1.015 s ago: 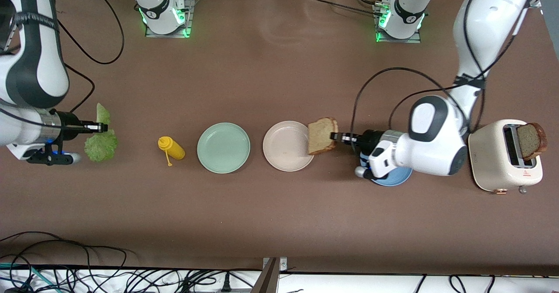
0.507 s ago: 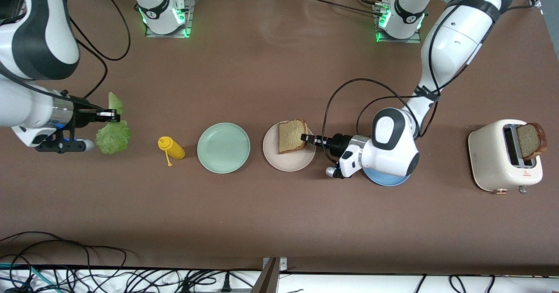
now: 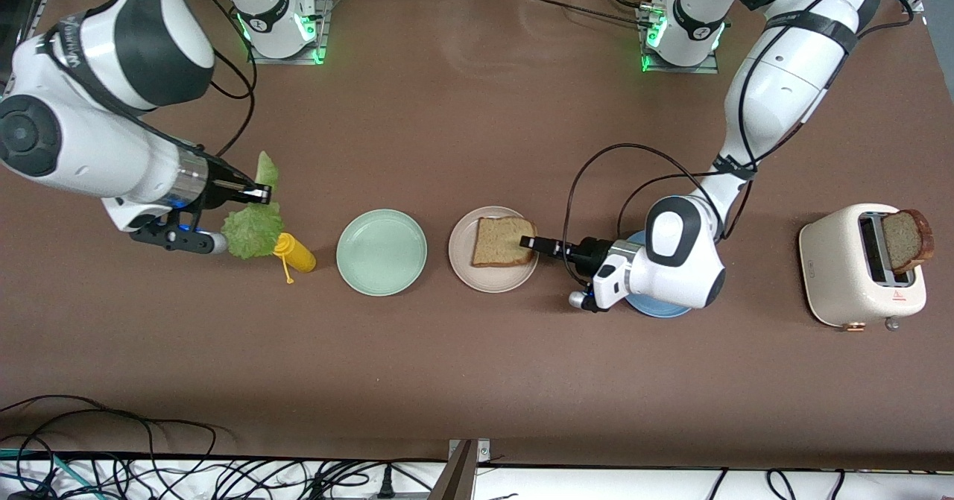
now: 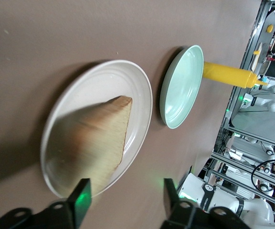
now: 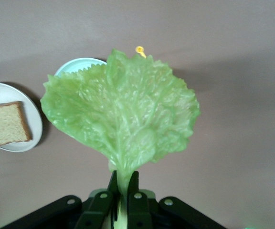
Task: Make sandwich on beige plate with both arms
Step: 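Lower the bread onto the beige plate and open the left gripper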
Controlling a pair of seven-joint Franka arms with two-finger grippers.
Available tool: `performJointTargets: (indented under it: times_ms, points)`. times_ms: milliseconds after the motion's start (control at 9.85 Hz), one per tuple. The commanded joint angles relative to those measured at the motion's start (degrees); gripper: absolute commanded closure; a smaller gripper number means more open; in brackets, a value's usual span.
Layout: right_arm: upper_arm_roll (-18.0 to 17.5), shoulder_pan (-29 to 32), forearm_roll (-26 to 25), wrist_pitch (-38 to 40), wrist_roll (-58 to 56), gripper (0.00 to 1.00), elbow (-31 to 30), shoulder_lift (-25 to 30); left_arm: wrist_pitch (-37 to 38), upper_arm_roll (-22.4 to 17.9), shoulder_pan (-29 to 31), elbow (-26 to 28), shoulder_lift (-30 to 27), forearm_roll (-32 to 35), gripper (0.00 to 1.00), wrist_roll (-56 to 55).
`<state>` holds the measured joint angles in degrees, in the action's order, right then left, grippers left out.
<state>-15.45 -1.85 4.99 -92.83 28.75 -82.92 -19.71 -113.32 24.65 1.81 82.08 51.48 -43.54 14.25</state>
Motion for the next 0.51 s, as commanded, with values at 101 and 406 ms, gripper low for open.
performJointTargets:
  times_ms: [101,406]
  points:
    - [0.0,-6.0,-0.2,-5.1,10.2,1.00,0.7,-2.7,3.8,0.0,4.1,-0.1,-1.8,7.8,0.00,1.8]
    - [0.1,-11.2,-2.7,-10.6,18.9,1.00,0.7,-5.9,8.0,-0.9,8.5,-0.2,-8.0,20.6,0.00,1.7]
